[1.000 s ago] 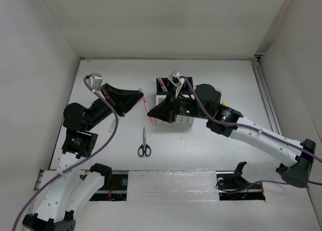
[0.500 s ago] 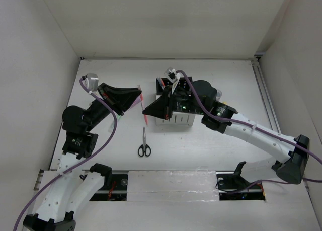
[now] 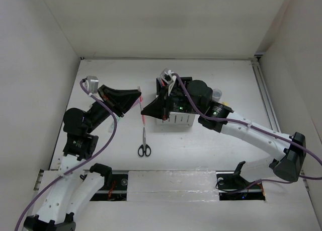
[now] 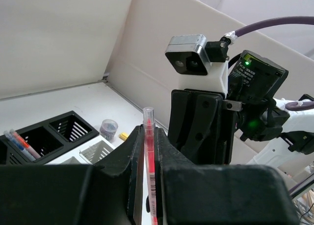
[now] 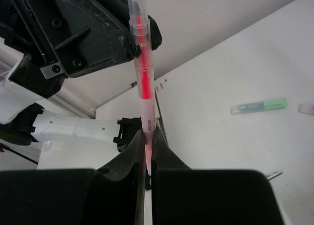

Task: Sort the stationery into containers
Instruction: Close the pen cap on the pen.

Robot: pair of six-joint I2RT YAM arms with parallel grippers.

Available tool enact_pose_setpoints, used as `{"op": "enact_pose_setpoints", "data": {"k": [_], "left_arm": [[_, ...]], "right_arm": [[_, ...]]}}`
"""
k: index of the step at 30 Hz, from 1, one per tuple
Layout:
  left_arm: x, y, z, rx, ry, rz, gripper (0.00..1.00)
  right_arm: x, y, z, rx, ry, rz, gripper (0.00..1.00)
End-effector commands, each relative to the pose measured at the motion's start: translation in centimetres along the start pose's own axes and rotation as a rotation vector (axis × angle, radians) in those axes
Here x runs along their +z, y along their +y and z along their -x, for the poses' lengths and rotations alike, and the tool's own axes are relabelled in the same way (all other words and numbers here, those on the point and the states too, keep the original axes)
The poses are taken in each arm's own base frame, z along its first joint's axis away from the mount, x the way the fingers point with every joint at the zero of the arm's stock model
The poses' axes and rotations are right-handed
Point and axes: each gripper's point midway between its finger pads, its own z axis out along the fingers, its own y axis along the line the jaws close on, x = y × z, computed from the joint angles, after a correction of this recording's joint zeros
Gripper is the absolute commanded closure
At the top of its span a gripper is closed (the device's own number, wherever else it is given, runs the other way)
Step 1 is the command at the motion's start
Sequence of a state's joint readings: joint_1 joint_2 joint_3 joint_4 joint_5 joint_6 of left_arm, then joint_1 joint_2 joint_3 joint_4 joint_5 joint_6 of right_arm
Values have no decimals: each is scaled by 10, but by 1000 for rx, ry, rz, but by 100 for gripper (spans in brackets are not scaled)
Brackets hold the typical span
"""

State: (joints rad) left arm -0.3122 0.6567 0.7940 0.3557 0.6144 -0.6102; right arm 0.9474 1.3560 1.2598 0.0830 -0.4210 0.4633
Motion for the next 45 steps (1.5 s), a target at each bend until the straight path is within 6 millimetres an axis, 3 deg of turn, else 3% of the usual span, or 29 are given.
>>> {"op": "enact_pose_setpoints", "data": {"k": [1, 16, 25, 27, 29, 30, 34, 38, 45], "left_arm": [[-14, 0, -56, -117, 219, -32, 100], [-17, 9, -60, -105, 223, 14, 100], [-16, 10, -59, -104, 218, 22, 100], [-17, 12, -57, -102, 207, 39, 100], [-16, 5, -43, -90, 168, 38, 100], [-17, 2, -37, -79, 148, 39, 100], [-14, -5, -16, -52, 117, 54, 100], [-13, -11, -7, -29, 120, 53, 96], [-19, -21, 6, 5, 80, 49, 69]], "right_arm": [[-16, 45, 118, -190, -393, 106, 100], [-29, 72, 155, -203, -459, 146, 100], [-33, 74, 165, -180, -482, 145, 100], [-22, 64, 144, -179, -431, 138, 100], [-18, 60, 131, -214, -408, 157, 100], [-13, 50, 113, -217, -379, 153, 100], [-9, 49, 92, -233, -355, 195, 100], [-7, 47, 86, -235, -358, 188, 100], [-2, 37, 82, -216, -347, 150, 100]]}}
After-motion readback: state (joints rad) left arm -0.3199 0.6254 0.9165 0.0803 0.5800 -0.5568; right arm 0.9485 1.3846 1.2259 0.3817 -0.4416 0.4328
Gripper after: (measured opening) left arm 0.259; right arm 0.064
